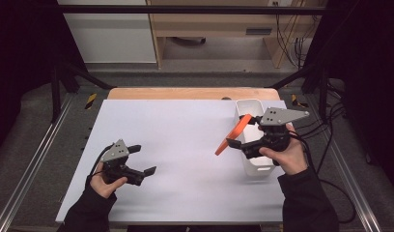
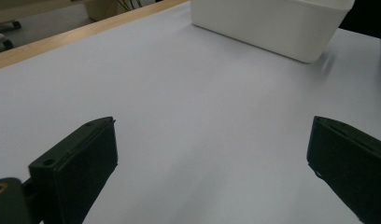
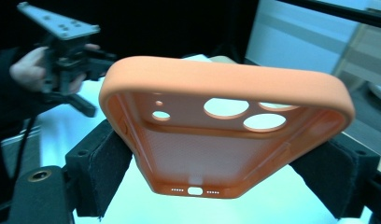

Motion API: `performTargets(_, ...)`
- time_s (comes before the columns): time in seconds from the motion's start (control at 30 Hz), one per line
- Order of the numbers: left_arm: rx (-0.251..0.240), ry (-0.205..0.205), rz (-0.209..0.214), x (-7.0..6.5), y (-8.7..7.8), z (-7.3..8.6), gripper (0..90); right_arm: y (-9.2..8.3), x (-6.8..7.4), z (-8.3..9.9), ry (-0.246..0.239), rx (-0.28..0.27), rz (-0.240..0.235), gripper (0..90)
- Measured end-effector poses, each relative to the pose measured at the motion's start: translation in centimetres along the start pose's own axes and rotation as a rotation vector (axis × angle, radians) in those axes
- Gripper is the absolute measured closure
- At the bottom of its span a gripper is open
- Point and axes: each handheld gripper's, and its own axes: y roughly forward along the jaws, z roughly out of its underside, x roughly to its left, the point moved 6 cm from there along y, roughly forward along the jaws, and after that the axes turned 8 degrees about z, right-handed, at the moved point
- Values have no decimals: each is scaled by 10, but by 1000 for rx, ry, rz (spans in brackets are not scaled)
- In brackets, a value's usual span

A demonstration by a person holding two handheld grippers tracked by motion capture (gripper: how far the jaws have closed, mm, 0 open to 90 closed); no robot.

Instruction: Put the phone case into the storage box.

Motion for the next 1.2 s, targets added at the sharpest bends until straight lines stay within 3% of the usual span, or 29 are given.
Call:
performTargets(0.27,-15,-18,-63,12,-13,9,15,-3,-23,-5,60,-4,131,159)
performTargets(0.73,-18,-42,-97,23,-25,18,15,-1,-66,-15,131,45,352,159)
performTargets(1.2,-15,-47,-90,26,-24,21,15,13,-100,-23,165,98,480,159)
